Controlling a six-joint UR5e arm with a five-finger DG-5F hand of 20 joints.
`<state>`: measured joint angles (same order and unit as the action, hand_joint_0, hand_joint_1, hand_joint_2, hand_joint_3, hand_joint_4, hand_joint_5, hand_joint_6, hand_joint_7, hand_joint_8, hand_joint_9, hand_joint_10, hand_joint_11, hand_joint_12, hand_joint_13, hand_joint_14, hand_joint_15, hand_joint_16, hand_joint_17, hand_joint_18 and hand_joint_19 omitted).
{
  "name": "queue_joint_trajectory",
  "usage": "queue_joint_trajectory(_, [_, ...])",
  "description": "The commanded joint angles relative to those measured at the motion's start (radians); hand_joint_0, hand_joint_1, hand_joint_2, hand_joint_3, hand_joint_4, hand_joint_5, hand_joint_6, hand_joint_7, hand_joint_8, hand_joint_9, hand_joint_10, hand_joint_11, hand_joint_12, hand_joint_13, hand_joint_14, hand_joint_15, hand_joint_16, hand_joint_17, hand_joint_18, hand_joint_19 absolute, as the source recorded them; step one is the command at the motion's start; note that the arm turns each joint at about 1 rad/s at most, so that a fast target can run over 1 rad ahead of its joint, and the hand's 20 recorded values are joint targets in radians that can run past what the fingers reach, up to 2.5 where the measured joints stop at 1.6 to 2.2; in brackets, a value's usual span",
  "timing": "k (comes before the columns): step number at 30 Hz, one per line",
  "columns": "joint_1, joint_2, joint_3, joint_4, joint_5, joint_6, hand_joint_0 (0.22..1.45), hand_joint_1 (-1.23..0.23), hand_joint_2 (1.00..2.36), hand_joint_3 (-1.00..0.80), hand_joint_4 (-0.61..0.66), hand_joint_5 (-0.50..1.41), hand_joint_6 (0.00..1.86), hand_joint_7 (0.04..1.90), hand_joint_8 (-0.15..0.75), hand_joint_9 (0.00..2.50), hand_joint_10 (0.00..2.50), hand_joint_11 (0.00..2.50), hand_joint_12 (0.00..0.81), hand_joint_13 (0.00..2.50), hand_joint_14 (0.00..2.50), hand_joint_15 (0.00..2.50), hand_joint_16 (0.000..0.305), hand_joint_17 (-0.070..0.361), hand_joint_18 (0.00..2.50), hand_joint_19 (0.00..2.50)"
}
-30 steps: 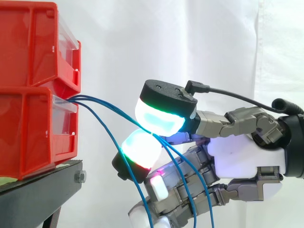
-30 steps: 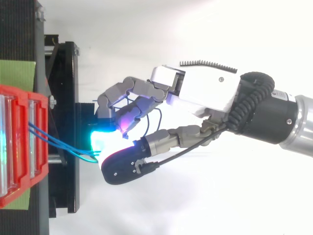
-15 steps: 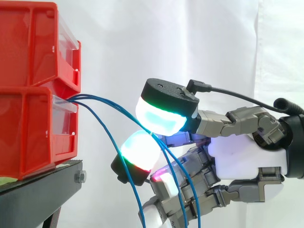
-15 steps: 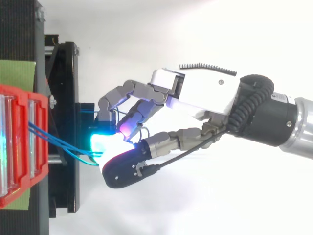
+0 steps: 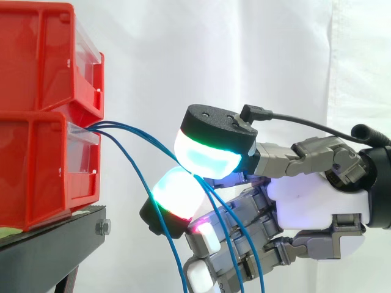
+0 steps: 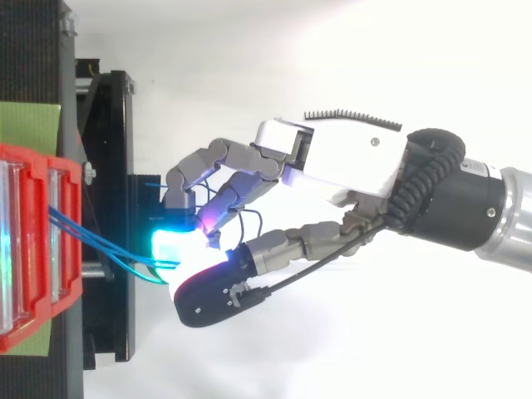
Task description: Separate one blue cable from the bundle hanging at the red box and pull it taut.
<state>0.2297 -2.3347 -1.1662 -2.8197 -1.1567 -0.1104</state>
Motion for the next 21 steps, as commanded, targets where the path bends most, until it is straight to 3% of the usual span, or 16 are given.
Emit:
queue_joint_trajectory(1, [0.000,0.000,0.000,0.000,0.000,0.000,0.81,-0.85,1.01,-0.42,0.04,-0.24,0.95,0.94,0.261,0.91,0.02,1.09,0.330,0.91,0.02,0.69,0.046,0.104,0.63,0.52])
queue_joint_trajectory(6, [0.002,0.000,0.000,0.000,0.000,0.000,0.84,-0.85,1.00,-0.50,-0.05,-0.24,0.95,0.96,0.196,0.89,0.02,1.09,0.305,0.92,0.03,0.73,0.038,0.085,0.59,0.53])
queue_joint_trajectory(13, [0.002,0.000,0.000,-0.001,0.000,0.002,0.79,-0.91,1.00,-0.50,-0.12,-0.24,0.94,0.98,0.154,0.88,0.02,1.11,0.295,0.94,0.03,0.78,0.034,0.076,0.63,0.43])
queue_joint_trajectory(21, [0.002,0.000,0.000,-0.003,0.000,0.009,0.73,-0.92,1.00,-0.50,-0.07,-0.24,0.94,0.94,0.197,1.01,0.01,1.47,0.304,1.08,0.03,1.05,0.034,0.077,0.63,0.47])
